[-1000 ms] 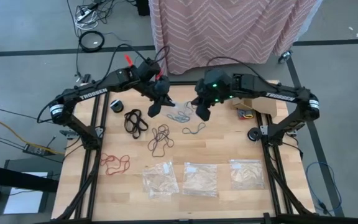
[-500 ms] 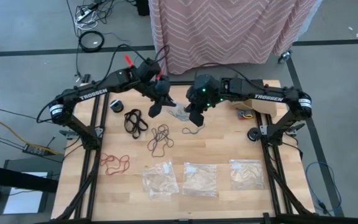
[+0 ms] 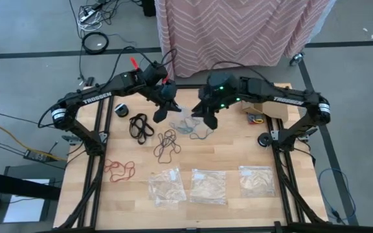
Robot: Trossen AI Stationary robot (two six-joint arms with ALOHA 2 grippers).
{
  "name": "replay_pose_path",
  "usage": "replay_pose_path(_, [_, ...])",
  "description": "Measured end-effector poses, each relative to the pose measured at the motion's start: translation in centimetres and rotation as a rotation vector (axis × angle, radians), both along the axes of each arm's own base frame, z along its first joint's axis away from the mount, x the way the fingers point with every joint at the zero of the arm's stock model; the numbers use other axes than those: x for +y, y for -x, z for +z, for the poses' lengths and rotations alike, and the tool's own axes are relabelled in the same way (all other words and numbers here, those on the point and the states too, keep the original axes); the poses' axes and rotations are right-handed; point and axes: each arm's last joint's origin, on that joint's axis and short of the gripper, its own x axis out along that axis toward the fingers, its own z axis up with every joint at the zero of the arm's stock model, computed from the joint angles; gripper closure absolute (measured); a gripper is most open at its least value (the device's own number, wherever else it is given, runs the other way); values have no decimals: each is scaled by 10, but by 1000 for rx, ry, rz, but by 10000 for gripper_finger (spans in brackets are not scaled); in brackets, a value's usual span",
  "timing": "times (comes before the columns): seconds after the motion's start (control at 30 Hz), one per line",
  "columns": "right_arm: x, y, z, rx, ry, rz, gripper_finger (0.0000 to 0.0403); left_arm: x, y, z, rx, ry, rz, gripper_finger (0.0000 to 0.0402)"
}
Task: Sort rubber bands
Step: Put the blue rubber band into the top transparent zip bag
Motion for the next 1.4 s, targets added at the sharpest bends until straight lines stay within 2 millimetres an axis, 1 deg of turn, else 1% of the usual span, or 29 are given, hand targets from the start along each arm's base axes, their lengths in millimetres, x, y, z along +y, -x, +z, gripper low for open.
replay_pose_path(0.13, [1,5,5,-13,12,3,236,0,0,0,-2,-9,-4,402])
replay_pose_path(0.23, [-4,6,2,17,-20,-67,199,0,0,0,-3,-12,-6,402])
replay_pose_path(0.33, [-14,11,-4,92,-26,-159,185,-1,3,-3,45,7,-8,402])
replay_pose_path(0.43, [-23,17,-14,175,21,-229,190,-2,11,-9,131,8,-20,402])
replay_pose_path(0.53, [-33,22,-40,267,14,-242,206,-1,16,-12,182,6,-15,402])
replay_pose_path(0.63, [-42,24,-76,315,-30,-261,224,-2,17,-11,182,7,-15,402])
replay_pose_path(0.77, [-46,31,-128,365,-116,-306,241,-4,21,-6,159,14,-24,402])
replay_pose_path(0.9, [-46,40,-167,364,-221,-394,249,-5,24,-2,144,7,-21,402])
replay_pose_path(0.97, [-45,43,-180,347,-247,-424,251,-4,25,-1,142,4,-16,402])
replay_pose_path(1.1, [-43,49,-198,322,-277,-485,257,-4,25,-1,138,2,-14,402])
replay_pose_path(1.27, [-37,55,-215,366,-290,-499,267,-4,24,0,135,1,-13,402])
replay_pose_path(1.33, [-35,55,-221,391,-290,-496,269,-4,24,0,126,-4,-13,402])
replay_pose_path(1.4, [-33,51,-227,395,-295,-488,270,-4,23,0,122,-6,-12,402])
